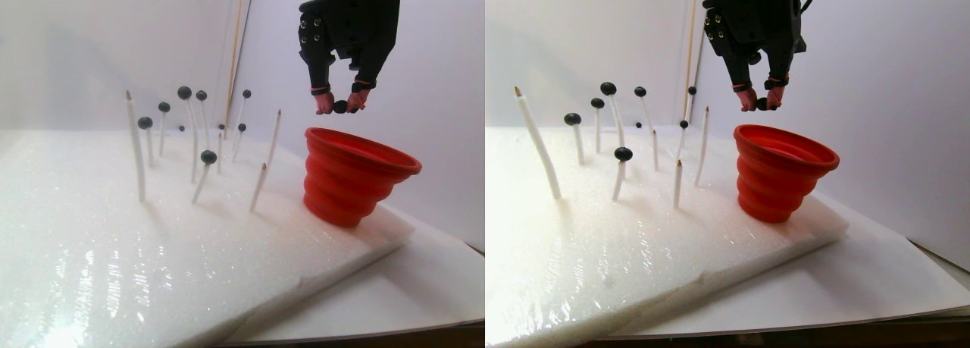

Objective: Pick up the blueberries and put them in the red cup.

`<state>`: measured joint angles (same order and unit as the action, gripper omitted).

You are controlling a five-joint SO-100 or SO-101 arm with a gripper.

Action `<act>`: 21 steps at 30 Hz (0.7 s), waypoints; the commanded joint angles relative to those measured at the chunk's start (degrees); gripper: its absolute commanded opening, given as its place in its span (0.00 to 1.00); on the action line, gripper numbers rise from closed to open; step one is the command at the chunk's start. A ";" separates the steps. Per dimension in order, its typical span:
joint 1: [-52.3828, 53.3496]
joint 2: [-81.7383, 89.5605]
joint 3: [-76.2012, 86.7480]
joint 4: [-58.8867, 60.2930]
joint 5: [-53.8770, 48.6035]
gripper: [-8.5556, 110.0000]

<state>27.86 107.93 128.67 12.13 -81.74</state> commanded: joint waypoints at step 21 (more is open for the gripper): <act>3.60 1.76 -4.48 -1.05 0.18 0.20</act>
<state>27.86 107.93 128.67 12.13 -81.74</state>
